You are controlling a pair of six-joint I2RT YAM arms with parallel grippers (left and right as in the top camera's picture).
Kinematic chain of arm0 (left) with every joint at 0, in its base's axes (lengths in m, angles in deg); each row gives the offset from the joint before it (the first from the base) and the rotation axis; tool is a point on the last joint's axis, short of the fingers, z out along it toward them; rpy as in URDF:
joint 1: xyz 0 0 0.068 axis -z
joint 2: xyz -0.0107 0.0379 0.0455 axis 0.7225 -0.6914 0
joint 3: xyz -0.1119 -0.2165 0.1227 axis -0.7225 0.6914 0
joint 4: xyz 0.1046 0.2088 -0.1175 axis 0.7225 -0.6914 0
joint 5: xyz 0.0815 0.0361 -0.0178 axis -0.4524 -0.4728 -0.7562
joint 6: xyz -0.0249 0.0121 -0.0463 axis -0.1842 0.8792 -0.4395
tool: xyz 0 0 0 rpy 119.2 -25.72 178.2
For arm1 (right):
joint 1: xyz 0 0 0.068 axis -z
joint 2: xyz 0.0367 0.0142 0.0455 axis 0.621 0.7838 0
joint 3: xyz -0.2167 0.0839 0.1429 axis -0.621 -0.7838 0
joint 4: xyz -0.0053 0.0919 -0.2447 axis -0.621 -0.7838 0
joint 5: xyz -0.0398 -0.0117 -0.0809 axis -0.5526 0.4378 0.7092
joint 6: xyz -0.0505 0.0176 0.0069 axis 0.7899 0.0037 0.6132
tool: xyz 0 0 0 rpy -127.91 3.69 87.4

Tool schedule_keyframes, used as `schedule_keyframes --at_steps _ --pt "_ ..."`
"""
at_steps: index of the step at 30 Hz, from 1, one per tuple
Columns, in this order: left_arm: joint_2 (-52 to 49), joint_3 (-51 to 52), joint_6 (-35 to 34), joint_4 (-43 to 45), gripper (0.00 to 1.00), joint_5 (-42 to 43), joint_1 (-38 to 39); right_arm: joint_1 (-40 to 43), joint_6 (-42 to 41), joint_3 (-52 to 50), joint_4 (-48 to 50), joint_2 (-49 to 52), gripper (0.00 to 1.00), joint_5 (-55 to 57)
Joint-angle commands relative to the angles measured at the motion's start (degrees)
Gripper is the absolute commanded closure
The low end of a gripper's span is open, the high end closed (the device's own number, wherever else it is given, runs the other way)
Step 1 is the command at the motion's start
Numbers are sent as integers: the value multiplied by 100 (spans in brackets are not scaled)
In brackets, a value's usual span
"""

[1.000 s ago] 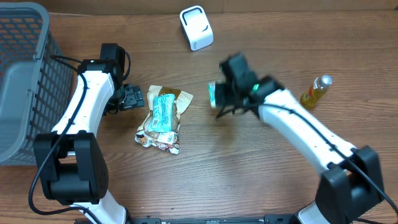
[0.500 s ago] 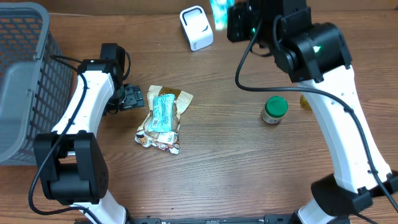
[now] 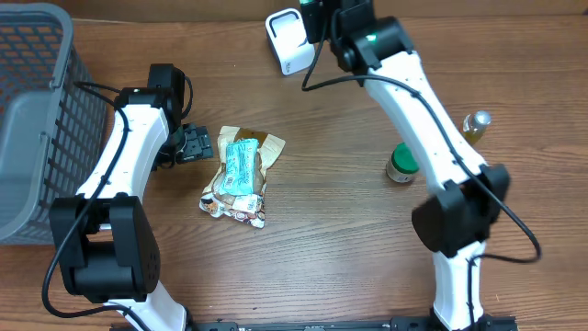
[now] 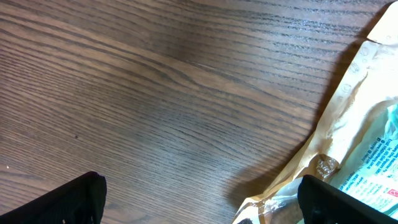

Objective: Scan the item barcode
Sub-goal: 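Lift the Kleenex pack and carry it up to the white scanner, then hold the Kleenex pack over the scanner window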

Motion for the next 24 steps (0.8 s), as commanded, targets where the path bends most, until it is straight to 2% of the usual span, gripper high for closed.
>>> schedule_keyframes --at_steps 1,7,24 --pt "46 -74 42 4 1 -31 -31 4 610 20 319 313 96 529" --pt "48 -74 42 2 0 -28 -31 7 1368 20 911 975 96 640" --pt "46 -74 42 4 1 -28 -31 -22 1803 20 2188 1943 96 636"
